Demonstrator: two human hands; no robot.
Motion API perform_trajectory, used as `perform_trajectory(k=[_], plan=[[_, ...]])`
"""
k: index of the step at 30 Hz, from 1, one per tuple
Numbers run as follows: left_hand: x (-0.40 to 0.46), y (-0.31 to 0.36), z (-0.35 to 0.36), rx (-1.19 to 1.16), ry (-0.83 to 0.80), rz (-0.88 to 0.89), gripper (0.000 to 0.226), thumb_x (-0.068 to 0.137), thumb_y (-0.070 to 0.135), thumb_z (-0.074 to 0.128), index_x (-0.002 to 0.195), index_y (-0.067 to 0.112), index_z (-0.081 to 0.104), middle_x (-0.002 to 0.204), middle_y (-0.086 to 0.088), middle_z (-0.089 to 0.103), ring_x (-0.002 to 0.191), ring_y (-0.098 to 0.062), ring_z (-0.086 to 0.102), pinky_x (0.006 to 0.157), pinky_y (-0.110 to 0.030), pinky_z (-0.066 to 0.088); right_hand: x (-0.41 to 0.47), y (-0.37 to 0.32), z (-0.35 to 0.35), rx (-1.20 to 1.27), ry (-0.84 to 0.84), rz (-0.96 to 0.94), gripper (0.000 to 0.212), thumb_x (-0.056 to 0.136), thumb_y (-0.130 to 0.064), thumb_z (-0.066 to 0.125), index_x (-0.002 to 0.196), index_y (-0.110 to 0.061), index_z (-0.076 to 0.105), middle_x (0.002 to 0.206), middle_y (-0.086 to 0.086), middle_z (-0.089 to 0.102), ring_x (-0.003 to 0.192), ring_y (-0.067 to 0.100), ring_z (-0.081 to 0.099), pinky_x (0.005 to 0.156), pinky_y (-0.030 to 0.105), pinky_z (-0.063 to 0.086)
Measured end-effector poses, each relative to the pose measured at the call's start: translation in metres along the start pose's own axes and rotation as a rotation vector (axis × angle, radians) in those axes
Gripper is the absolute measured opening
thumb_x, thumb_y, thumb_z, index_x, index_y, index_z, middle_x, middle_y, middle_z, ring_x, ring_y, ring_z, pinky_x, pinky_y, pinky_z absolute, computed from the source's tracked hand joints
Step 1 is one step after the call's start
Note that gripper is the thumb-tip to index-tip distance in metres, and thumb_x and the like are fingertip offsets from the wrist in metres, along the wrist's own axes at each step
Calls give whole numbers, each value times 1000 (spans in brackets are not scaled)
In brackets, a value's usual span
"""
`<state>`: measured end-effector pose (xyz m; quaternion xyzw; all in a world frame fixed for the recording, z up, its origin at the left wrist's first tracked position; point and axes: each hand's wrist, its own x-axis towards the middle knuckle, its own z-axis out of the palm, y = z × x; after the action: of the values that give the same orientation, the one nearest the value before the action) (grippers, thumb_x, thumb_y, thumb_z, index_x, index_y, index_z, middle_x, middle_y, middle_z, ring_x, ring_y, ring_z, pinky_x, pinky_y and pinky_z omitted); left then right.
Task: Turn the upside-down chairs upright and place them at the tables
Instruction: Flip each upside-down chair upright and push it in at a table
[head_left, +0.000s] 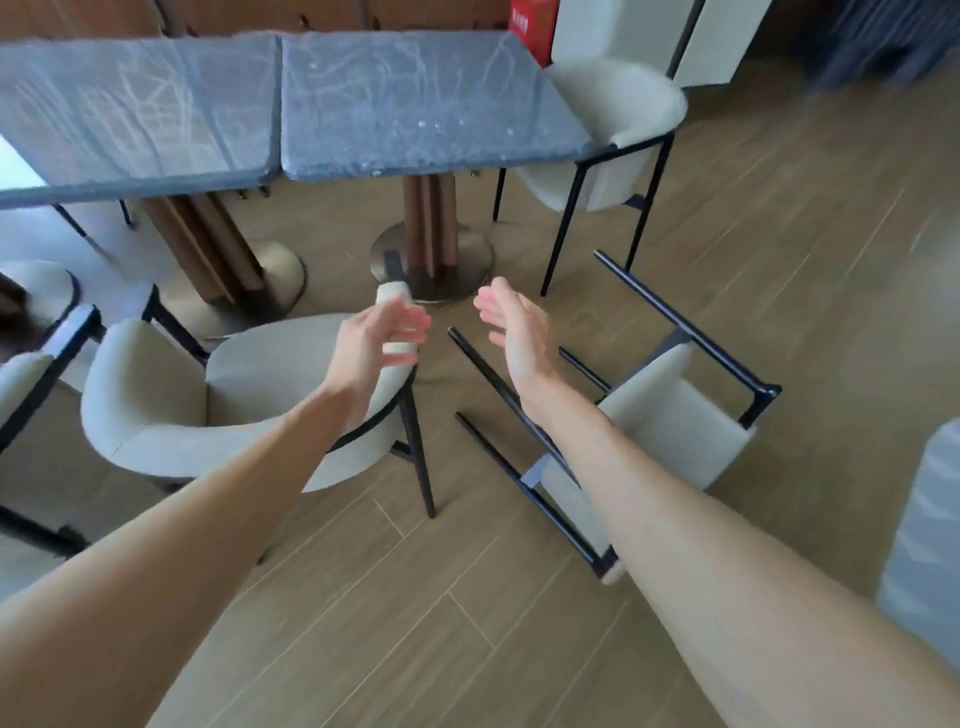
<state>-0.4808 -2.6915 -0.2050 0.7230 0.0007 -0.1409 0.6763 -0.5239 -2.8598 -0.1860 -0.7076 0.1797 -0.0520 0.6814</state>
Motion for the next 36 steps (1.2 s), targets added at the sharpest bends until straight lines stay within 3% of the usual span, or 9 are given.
perform_trajectory(k=[4, 8, 12, 16, 20, 22, 26, 31, 36], plan=[[-21, 33, 108, 28, -59, -7, 40, 105, 37, 46, 106, 7, 72, 113, -14, 73, 108, -27, 67, 97, -50, 51, -27, -32, -110, -61, 50, -14, 31, 103, -34, 46, 112, -15, 68, 123, 4, 69, 120, 17, 60, 111, 42, 43], [-41, 61, 210, -57, -94, -23, 41, 104, 36, 46, 112, 3, 70, 111, -15, 73, 103, -28, 66, 92, -42, 50, -51, -46, -208, -8, 142, -8, 24, 103, -35, 46, 105, -21, 66, 119, 1, 70, 116, 15, 62, 111, 43, 43], [-44, 64, 285, -59, -210, -9, 34, 103, 33, 49, 98, 9, 73, 97, -6, 77, 90, -17, 68, 75, -28, 53, -54, -42, -284, -17, 201, -28, 23, 97, -42, 49, 95, -31, 68, 111, -6, 73, 112, 11, 65, 108, 43, 46], [-18, 46, 346, -19, -252, -42, 33, 102, 30, 50, 94, 7, 73, 95, -9, 76, 91, -23, 69, 83, -38, 50, -35, -18, -350, 29, 252, 19, 35, 84, -51, 48, 99, -28, 70, 111, -6, 74, 112, 10, 66, 107, 39, 46], [24, 10, 401, -15, -204, -170, 33, 101, 30, 51, 96, 4, 71, 91, -11, 75, 91, -29, 67, 77, -36, 50, -8, 14, -409, 11, 243, 118, 39, 78, -51, 52, 99, -24, 71, 110, -4, 75, 112, 12, 67, 97, 32, 49], [52, -10, 430, -25, -152, -233, 36, 100, 31, 52, 99, 1, 71, 87, -10, 76, 88, -29, 67, 75, -35, 50, 13, 31, -443, -62, 213, 151, 35, 80, -49, 54, 96, -24, 72, 110, -3, 74, 112, 13, 66, 103, 36, 48], [87, -36, 506, -174, -6, -386, 30, 97, 32, 51, 83, 11, 66, 72, -4, 75, 73, -23, 67, 64, -30, 48, 63, 53, -515, -159, 170, 240, 23, 94, -40, 55, 94, -24, 71, 110, -3, 75, 110, 13, 67, 105, 41, 47], [106, -43, 588, -205, -135, -431, 24, 96, 27, 53, 87, 11, 67, 90, -13, 74, 83, -27, 68, 76, -35, 49, 121, 58, -579, -146, 209, 295, 25, 98, -37, 53, 102, -19, 69, 108, 0, 74, 109, 17, 67, 101, 40, 49], [134, -44, 600, -289, -38, -448, 23, 95, 25, 52, 88, 9, 66, 96, -17, 72, 83, -31, 67, 76, -37, 52, 163, 78, -597, -176, 141, 361, 23, 96, -38, 54, 99, -21, 69, 108, -1, 74, 106, 16, 68, 100, 39, 50]])
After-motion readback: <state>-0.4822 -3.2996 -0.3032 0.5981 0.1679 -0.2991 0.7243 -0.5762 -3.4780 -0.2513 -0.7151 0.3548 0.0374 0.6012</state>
